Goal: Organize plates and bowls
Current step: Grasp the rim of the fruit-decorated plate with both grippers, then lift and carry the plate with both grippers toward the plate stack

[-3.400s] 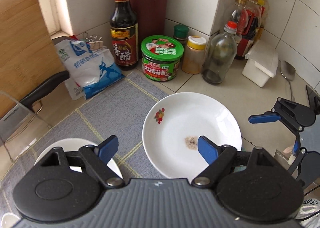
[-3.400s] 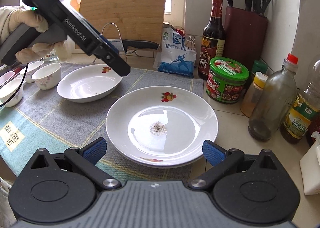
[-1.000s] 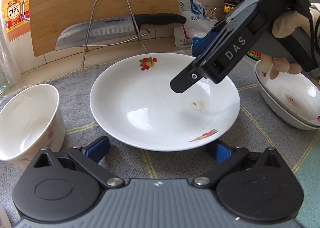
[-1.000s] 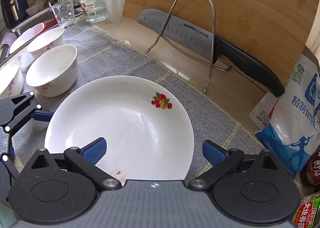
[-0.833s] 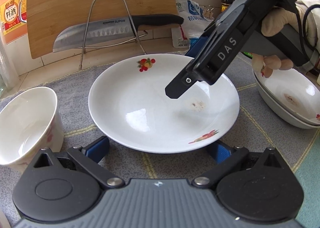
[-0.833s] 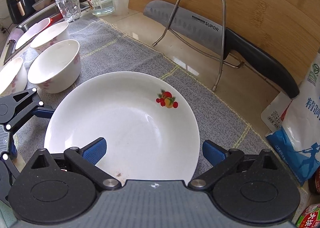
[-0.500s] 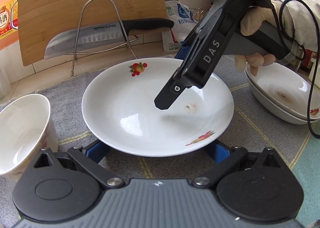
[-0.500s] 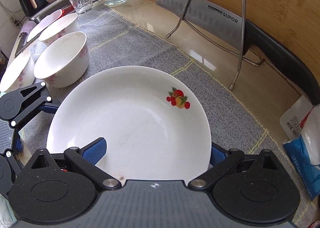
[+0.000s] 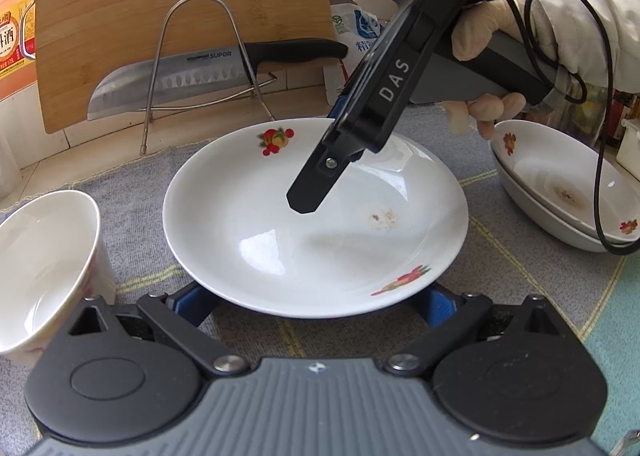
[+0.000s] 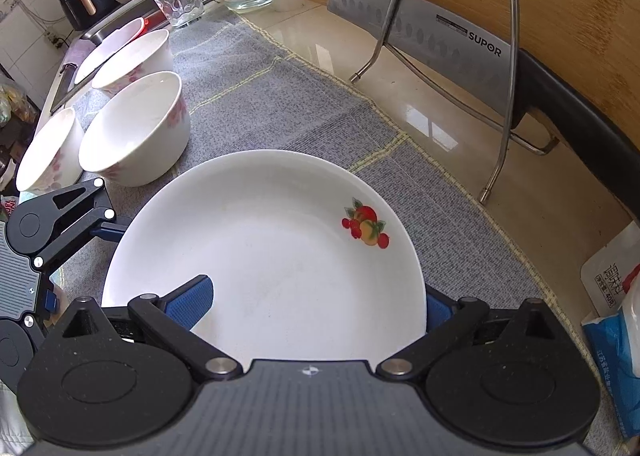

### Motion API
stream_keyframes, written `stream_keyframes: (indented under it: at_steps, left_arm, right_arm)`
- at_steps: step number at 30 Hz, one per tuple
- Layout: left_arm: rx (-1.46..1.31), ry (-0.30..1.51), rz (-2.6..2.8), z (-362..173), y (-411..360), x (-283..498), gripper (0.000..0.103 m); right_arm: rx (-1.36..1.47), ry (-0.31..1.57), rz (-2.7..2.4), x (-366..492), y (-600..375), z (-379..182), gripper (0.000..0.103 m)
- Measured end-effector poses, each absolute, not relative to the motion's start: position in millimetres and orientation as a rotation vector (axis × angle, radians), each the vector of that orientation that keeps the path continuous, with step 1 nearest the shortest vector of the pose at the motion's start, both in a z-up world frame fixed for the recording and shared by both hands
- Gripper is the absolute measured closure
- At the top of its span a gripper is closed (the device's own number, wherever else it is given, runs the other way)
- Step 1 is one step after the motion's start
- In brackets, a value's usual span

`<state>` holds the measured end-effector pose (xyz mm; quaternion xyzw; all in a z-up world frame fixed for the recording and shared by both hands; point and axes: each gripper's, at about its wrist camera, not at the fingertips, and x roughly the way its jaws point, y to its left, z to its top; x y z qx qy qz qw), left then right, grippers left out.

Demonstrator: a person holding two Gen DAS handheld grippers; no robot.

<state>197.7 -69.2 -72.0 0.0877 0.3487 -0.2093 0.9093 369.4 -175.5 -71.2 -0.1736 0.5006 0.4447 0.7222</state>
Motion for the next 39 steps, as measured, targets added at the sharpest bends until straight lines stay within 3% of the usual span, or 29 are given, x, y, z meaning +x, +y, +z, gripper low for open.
stream_keyframes:
  at_steps: [14,39]
  left_arm:
    - [0.189,0.716,-0.432,-72,-70,199,0.003]
    - [0.227,0.729,-0.499,-40,-78,172,0.004]
  right_arm:
    - [-0.278,1.262,1.048,394,-179,-68,0.000]
    - [-0.225,1.230,1.010,356,-193,-45,0.000]
